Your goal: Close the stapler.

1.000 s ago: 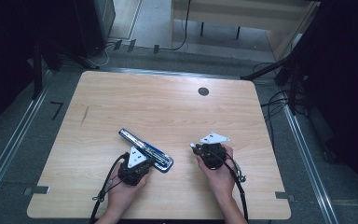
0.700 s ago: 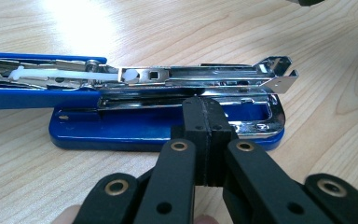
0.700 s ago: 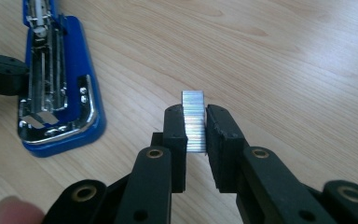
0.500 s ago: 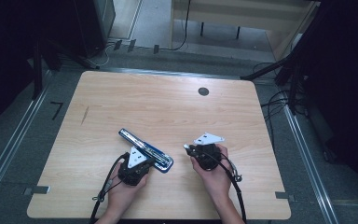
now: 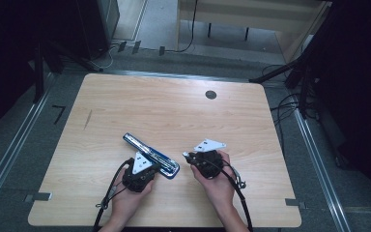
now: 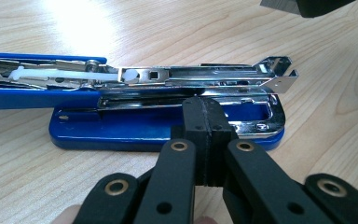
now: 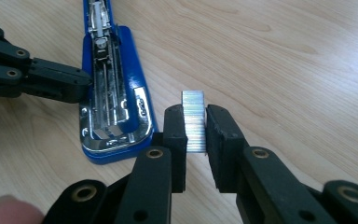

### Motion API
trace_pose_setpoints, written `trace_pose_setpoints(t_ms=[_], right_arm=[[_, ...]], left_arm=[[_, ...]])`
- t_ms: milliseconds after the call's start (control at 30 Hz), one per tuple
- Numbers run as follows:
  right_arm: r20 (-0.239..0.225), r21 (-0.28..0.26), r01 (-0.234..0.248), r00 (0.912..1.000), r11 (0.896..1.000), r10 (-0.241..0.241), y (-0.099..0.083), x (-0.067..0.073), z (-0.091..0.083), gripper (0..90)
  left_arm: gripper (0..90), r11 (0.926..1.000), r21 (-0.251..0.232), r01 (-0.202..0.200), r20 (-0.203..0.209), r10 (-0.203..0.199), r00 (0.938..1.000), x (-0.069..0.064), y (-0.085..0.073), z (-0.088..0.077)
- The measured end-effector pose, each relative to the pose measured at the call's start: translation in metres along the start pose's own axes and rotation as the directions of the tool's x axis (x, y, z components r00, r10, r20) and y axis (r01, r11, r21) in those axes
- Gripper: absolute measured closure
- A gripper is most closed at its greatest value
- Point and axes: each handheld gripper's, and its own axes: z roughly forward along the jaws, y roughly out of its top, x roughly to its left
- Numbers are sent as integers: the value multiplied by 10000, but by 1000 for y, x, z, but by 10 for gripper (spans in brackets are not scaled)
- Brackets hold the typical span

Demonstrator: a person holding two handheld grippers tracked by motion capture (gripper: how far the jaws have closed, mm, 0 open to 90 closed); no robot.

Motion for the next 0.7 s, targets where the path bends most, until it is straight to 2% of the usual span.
trace_pose_setpoints(t_ms=[700], right_arm=[[-639, -9, 502, 9967, 9987, -501, 7, 25, 8, 795]], left_arm=[[900, 10000, -24, 27, -17, -27, 10000, 0, 0, 0]])
